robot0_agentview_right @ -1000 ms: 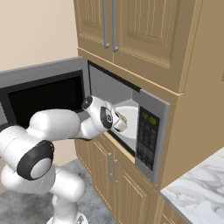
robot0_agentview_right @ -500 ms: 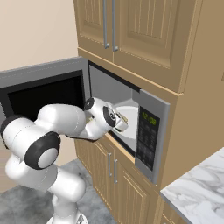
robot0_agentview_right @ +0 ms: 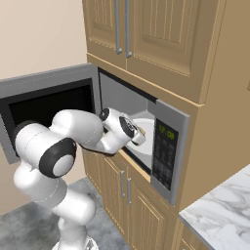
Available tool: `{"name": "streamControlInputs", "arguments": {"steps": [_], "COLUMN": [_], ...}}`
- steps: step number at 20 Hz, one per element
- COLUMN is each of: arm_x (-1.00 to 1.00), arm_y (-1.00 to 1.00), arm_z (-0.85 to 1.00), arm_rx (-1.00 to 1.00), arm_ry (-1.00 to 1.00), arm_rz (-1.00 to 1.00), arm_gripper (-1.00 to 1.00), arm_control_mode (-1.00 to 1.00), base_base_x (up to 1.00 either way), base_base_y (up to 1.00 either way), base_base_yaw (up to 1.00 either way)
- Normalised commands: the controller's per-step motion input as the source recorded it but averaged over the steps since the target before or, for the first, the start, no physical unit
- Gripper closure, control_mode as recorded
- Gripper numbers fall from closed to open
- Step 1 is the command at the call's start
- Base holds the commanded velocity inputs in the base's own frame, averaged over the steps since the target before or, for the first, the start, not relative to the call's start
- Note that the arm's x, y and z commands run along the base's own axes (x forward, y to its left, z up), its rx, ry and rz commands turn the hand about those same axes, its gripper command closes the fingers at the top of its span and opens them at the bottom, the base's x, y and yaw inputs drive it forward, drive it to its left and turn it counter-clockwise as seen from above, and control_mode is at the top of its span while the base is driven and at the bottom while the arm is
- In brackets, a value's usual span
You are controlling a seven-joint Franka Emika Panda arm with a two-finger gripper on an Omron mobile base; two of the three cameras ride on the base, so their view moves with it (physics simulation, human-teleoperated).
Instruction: Place the sponge inside the microwave to prepare for sanitizing.
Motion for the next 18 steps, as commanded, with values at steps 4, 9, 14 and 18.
{"name": "streamControlInputs", "arguments": {"steps": [4, 9, 14, 18], "arm_x": [0.19, 0.09, 0.18, 0.14], "arm_y": [-0.08, 0.0, 0.0, -0.01], "arm_z": [-0.14, -0.09, -0.03, -0.08], "arm_rx": [0.0, 0.0, 0.0, 0.0], "arm_ry": [0.0, -0.02, 0.0, 0.0], "arm_rz": [0.0, 0.0, 0.0, 0.01], "arm_gripper": [1.0, 1.0, 1.0, 1.0], "arm_control_mode": [-1.0, -1.0, -1.0, -1.0], "base_base_x": [0.0, 0.0, 0.0, 0.0], "base_base_y": [0.0, 0.0, 0.0, 0.0], "base_base_yaw": [0.0, 0.0, 0.0, 0.0]}}
